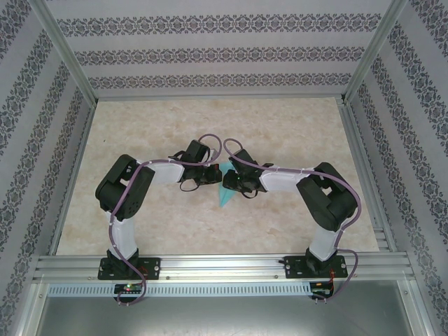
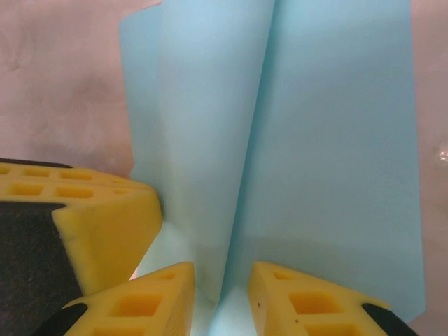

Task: Fold a paper plane with a square sheet of paper (pick it up from the middle)
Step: Fourth fold the wing at the center of the table.

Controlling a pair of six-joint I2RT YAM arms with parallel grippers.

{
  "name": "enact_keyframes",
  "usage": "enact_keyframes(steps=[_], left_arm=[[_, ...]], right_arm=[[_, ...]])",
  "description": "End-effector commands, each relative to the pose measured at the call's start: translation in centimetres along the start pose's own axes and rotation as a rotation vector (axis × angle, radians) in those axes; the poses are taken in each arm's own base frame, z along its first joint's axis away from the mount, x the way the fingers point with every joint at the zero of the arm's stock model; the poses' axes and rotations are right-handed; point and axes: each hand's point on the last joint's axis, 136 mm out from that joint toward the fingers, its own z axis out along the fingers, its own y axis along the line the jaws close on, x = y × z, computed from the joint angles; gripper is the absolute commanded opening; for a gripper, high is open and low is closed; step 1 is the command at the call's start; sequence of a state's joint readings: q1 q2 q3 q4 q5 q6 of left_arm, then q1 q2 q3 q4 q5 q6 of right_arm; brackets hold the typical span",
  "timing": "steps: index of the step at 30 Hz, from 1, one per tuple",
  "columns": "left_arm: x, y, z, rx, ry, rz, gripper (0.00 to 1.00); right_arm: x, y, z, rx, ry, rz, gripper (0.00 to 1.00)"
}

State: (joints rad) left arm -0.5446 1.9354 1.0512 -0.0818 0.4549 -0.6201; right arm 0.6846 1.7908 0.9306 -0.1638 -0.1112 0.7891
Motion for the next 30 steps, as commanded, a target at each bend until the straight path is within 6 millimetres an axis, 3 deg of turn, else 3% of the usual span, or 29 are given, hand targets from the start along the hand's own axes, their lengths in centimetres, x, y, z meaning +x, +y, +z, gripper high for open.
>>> enact_keyframes(steps=[1,5,8,16,30], left_arm=[[1.2,3.0,0.9,-0.116,0.046,0.006,0.02],[1.8,3.6,1.3,-0.13,0.068,0.001,0.01],[2.0,3.8,1.3,-0.137,0.073,-0.002,0.01],[2.2,3.9,1.3,-0.147,0.08,-0.003,0.0],[2.3,3.7,1.5,-0.147,0.096,0.017,0.0]], right_arm=[[2.5,-2.4,-1.1,0.043,0.101,0.014,0.31],[-1.2,0.7,-4.7,-0.106,-0.021,0.002,0.31],[-1.8,2.1,-6.0,-0.191,-0.041,-0.009,0.3],[-1.1,3.2,-3.3,-0.263,0.029,0.016,0.08],[-1.9,1.8,-0.2,-0.251,0.045,0.059,0.04]])
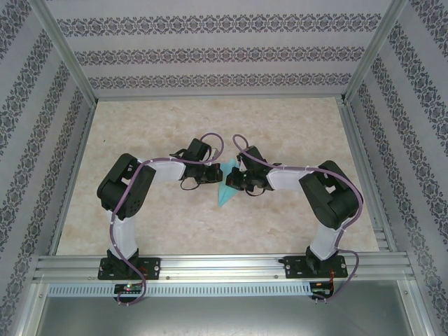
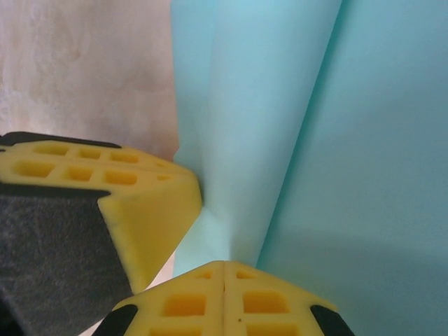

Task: Fold a paper plane with a square sheet of paper (pick it up from the middle)
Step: Fourth fold the wing at the center of the table.

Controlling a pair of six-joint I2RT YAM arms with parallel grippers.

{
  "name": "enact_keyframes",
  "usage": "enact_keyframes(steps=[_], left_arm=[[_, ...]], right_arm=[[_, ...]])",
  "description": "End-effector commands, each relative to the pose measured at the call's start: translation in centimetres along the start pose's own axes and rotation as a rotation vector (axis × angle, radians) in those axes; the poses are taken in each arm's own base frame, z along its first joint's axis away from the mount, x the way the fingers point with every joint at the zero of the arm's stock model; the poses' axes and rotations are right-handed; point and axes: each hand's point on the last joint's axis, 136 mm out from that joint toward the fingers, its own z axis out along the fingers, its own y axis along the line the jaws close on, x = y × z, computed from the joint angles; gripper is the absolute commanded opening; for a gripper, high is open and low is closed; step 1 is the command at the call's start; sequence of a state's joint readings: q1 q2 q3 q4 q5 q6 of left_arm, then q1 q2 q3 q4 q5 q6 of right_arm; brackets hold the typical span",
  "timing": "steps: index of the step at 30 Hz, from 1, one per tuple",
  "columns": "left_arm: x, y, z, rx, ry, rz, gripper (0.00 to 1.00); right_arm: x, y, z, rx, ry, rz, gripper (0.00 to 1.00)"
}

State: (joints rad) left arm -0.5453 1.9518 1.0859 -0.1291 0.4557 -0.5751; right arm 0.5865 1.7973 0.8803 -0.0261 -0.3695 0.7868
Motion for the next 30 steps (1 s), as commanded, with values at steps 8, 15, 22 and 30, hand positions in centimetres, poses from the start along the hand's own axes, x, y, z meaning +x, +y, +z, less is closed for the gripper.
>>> enact_keyframes(steps=[8,15,22,30], left_arm=[[2.4,3.9,1.3,-0.153,0.077,-0.014,0.0],[2.5,4.2,1.2,-0.17,0.082,-0.007,0.0],[2.6,3.9,1.3,-0.161,0.087,0.0,0.0],[2.8,4.1,1.4,-0.168,0.1,0.001,0.0]], right_arm=[[0.6,-2.7,1.1,0.063,0.01,0.055,0.05],[-0.9,0.0,-1.3,0.002,-0.049,0.027,0.05],[-3.2,1.2,-1.1,-0.016,-0.07,0.003,0.05],[-2.9,-1.8,0.6,0.049,-0.05,0.05,0.05]])
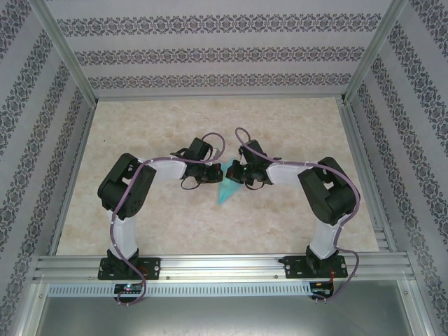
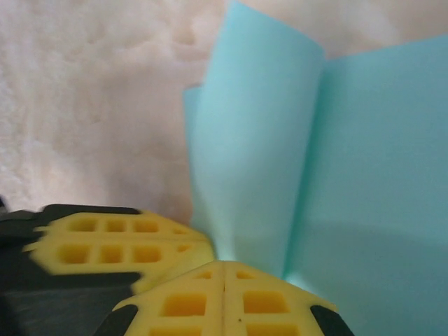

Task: Fold a paper plane with a square sheet of paper (pick it up from the middle)
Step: Fourth fold the wing at the center of the table.

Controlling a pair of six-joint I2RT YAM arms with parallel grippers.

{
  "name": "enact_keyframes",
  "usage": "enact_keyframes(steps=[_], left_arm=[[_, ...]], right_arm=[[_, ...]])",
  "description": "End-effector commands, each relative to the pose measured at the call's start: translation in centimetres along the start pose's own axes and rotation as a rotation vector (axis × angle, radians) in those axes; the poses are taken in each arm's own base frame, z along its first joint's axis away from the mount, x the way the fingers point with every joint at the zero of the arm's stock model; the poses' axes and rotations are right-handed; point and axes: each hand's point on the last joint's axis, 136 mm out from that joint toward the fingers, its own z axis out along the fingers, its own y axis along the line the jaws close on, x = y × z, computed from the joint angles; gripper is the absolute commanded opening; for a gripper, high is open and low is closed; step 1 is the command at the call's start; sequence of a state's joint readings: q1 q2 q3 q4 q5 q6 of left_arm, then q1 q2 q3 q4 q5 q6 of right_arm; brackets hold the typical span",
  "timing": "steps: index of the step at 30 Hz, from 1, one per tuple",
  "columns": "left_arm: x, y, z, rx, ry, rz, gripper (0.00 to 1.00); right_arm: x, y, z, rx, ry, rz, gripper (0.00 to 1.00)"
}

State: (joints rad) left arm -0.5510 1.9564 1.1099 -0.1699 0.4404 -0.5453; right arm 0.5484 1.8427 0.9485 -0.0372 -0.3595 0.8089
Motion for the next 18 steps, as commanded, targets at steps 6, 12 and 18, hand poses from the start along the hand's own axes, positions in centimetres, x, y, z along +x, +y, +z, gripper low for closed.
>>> enact_keyframes(steps=[6,12,18], left_arm=[[3.1,4.3,1.4,-0.159,0.096,-0.018,0.0],[3.2,4.3,1.5,-0.155,0.101,-0.015,0.0],[3.2,4.4,1.5,-0.159,0.103,-0.017,0.0]], right_arm=[[-1.1,-4.1,-0.4,0.108,-0.06,0.031,0.05],[-1.6,0.7,-1.7,-0.016,-0.088,-0.054,0.05],[-1.9,0.1,-0.3,-0.007,-0.069,-0.021,0.05]])
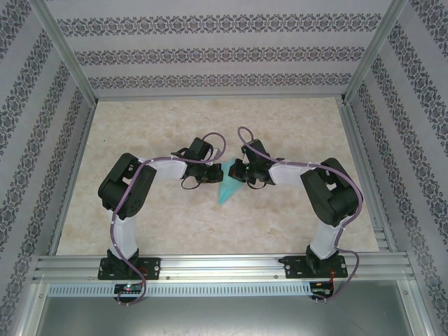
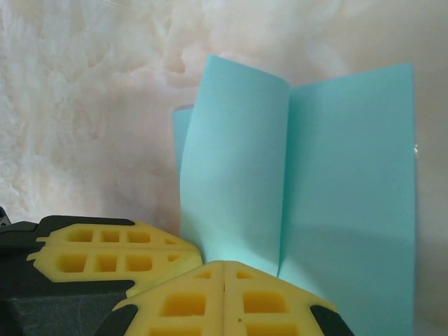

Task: Fold a paper plane with a square sheet of paper (pick it up from the middle)
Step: Fourth fold the wing at the center of the table.

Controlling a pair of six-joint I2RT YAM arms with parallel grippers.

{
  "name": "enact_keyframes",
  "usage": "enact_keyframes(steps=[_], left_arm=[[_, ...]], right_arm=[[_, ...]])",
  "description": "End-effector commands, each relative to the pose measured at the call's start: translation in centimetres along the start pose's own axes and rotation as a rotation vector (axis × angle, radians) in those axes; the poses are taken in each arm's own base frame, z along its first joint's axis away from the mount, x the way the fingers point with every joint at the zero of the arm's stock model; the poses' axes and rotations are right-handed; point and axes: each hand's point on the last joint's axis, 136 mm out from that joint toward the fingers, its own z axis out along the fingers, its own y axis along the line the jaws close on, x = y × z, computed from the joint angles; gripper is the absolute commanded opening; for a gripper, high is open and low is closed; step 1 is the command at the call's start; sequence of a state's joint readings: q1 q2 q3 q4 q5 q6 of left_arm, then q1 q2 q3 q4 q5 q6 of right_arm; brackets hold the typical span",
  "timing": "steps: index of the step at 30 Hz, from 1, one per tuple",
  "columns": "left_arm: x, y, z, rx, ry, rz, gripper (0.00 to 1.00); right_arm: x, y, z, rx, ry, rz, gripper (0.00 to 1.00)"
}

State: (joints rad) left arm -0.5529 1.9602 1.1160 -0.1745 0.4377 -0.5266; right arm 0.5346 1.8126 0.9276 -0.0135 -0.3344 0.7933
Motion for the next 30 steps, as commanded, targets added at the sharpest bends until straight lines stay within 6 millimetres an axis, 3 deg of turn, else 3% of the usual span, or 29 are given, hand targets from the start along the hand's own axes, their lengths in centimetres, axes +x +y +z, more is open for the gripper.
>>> enact_keyframes(steps=[1,6,10,12,16,18,30], left_arm=[[3.4,4.4,1.5,-0.157,0.104,-0.037,0.0],[3.5,4.5,1.4,-0.166,0.111,-0.035,0.0],[3.7,4.6,1.4,-0.165,0.117,-0.03,0.0],[3.7,4.5,1.4,-0.163,0.117,-0.027,0.0],[3.6,4.4,1.4,-0.159,0.115,-0.025,0.0],[3.6,4.5,1.4,-0.16,0.114,-0.028,0.0],[3.8,4.5,1.3,-0.161,0.122,-0.027,0.0]], right_arm=[[-1.1,-0.1,0.8,-0.004,-0.023,0.006,0.05],[-2.0,-2.2,1.3,0.04,-0.044,0.038,0.04],[-3.0,-4.2,0.5,0.084,-0.082,0.072,0.04],[-3.9,-3.4,-0.3,0.066,-0.109,0.06,0.04],[-4.3,1.3,-1.1,-0.075,-0.113,0.003,0.04],[-4.1,2.2,-0.8,-0.086,-0.105,-0.013,0.04],[-4.1,0.0,2.4,-0.037,-0.064,0.037,0.04]])
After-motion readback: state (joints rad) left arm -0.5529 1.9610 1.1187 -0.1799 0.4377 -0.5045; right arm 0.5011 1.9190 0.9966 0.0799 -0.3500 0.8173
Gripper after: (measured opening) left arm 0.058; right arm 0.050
